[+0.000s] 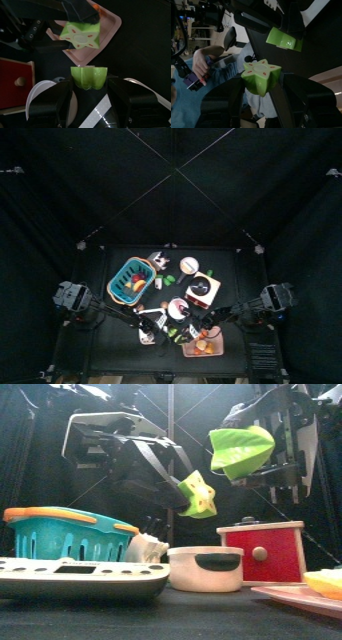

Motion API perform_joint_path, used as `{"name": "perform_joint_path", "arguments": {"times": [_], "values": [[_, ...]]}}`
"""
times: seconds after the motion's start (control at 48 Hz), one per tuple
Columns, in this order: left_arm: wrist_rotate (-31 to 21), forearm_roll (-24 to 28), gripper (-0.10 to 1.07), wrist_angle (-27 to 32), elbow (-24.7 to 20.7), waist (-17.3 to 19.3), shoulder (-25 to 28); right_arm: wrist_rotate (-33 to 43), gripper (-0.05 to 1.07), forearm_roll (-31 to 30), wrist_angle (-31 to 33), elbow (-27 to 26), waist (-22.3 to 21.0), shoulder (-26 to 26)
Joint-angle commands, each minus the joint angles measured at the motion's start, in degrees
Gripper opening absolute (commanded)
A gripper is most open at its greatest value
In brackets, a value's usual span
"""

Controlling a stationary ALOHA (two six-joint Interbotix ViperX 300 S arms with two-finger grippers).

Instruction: Assemble starfruit

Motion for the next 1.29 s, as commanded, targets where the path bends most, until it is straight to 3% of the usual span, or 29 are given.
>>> {"name": "perform_joint_path", "arguments": {"times": [0.0,0.521,0.854,0.938,1.021,1.271], "values": [[-0.09,0.26,0.63,-0.44,-1.41,0.00,-1.41,-0.09,0.64,0.18,-1.32,-1.85,-0.26,0.18],[0.18,0.26,0.63,-1.49,-1.32,0.00,-0.97,0.35,0.64,5.98,-5.36,-1.76,-2.72,1.41],[0.09,0.26,0.63,-1.23,-0.79,0.00,-0.88,0.88,0.65,12.57,-11.07,-0.09,-0.09,1.58],[0.09,0.26,0.63,-0.97,-0.70,0.00,-0.97,4.04,0.65,12.66,-11.07,0.44,0.88,1.58],[0.09,0.26,0.63,-0.88,-0.70,0.09,-0.97,10.55,0.65,10.11,-10.72,0.97,1.49,1.76],[0.09,0.26,0.63,-1.14,-0.70,0.00,-0.97,25.49,0.65,-10.63,-10.28,-3.43,-1.32,2.46]]}}
